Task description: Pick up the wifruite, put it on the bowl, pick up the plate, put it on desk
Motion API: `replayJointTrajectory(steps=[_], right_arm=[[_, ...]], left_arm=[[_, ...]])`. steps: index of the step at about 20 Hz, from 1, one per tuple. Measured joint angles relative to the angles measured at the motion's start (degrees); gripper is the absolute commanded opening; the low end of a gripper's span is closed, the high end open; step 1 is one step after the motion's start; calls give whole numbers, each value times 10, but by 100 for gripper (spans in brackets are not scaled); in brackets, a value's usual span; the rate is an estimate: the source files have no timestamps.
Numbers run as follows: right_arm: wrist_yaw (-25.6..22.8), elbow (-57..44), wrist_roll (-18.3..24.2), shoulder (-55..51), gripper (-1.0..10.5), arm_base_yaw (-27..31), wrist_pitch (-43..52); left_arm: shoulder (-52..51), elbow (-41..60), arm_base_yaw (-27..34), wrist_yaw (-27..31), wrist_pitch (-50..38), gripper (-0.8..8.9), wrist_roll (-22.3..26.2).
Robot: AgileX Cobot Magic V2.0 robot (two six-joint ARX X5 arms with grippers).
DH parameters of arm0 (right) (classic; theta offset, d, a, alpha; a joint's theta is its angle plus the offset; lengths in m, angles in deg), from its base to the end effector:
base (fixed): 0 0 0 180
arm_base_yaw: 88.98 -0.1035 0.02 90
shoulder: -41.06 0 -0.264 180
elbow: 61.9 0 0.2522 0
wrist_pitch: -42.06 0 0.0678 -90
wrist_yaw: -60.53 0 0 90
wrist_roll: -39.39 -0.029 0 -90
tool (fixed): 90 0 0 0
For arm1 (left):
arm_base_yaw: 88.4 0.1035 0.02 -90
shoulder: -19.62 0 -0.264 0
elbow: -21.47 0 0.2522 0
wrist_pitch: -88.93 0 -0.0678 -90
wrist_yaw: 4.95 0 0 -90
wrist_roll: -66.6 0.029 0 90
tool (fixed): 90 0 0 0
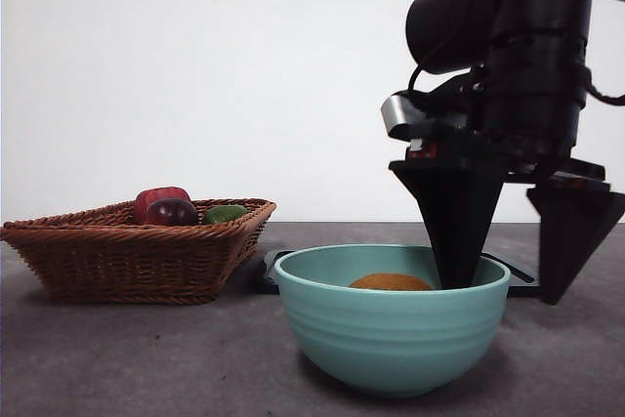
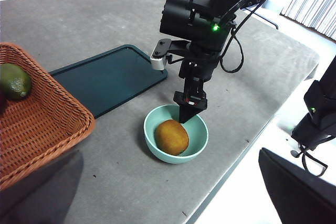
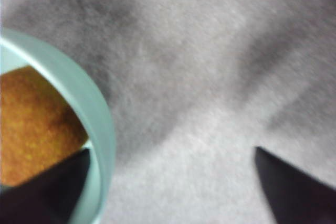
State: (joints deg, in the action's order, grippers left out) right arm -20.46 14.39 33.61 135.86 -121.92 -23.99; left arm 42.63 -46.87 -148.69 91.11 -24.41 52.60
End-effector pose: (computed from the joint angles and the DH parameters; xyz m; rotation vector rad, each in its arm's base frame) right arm 0.2412 0.1617 0.1905 -0.2330 1.4957 0.5159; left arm 0.0246 -0.0370 0.3509 -0.0127 0.4341 -0.8870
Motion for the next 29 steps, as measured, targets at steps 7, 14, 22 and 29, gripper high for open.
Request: replayJointTrajectory(steps=[7,14,22,29], right_arm=[[2,0,0,1,10,-32,21],[-30,44,-5,1,10,-33,-13],[-35,233,-2,92,10,29,-83],[-32,474,7,275,10,76,-151]], left_arm=[[0,0,0,0,0,532,0],[0,0,0,0,0,532,0],[0,0,0,0,-11,532,0],[0,0,0,0,-11,532,0]])
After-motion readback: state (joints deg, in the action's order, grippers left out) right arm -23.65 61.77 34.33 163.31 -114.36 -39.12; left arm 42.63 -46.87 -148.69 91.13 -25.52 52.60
